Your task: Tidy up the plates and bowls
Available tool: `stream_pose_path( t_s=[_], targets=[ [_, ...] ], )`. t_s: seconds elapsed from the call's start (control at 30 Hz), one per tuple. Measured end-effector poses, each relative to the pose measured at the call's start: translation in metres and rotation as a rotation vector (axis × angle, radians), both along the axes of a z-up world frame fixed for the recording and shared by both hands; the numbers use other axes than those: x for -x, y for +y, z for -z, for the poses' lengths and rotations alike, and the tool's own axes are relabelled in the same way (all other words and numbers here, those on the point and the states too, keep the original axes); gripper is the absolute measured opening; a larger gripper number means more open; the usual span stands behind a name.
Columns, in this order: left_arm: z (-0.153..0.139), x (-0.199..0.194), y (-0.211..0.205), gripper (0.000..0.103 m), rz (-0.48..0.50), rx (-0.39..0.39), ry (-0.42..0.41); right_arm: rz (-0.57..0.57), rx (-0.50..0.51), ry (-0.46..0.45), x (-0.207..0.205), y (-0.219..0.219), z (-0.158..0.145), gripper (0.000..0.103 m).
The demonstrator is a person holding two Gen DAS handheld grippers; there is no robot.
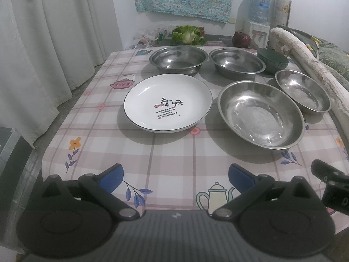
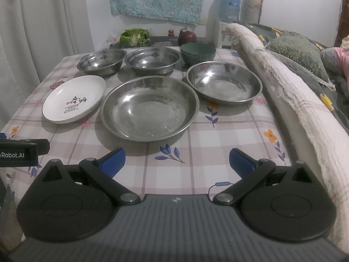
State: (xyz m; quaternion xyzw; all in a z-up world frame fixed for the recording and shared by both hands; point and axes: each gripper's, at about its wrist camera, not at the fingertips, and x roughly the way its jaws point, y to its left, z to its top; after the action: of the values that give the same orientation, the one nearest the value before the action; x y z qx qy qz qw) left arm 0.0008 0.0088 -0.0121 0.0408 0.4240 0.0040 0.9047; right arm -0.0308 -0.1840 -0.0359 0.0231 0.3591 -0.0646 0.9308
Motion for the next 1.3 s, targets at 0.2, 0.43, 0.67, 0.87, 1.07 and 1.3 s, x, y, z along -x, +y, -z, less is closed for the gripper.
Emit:
stream_pose_path(
  t_s=[0.2,0.43,0.67,0.87,1.07,1.3],
  targets=[
    [0.002,-0.006,0.002,0.103,0.002,-0.011,0.003,-0.041,0.017,-0.02,-0.004,0.005,-0.003,0.102],
    [-0.007,-0.023,0.005,0.103,0.027,0.003,-0.046,-0.102,-0.049,-0.036,-0.021,0.0,-0.008,0.102],
    [-0.018,-0.055,0.005,0.103,0.104,0.047,-0.082,-0.118,-0.139,-0.124,-0.036,-0.022,-0.024,0.102],
    [-0.026,-0.084,0.005,0.103,0.155,0.12,-0.123,-0.094,-0.167,-0.175,-0.056,-0.047,-0.038,0.102],
    [-0.031,-0.122,0.006,0.103,0.156,0.106,-0.147,-0.111,-0.201,-0.188,-0.09,-0.06,-0.043,0.102],
    [-0.036,-0.178,0.023,0.103,0.13,0.027,-0.185,-0.244,-0.201,-0.211,-0.163,-0.051,-0.064,0.102]
  ],
)
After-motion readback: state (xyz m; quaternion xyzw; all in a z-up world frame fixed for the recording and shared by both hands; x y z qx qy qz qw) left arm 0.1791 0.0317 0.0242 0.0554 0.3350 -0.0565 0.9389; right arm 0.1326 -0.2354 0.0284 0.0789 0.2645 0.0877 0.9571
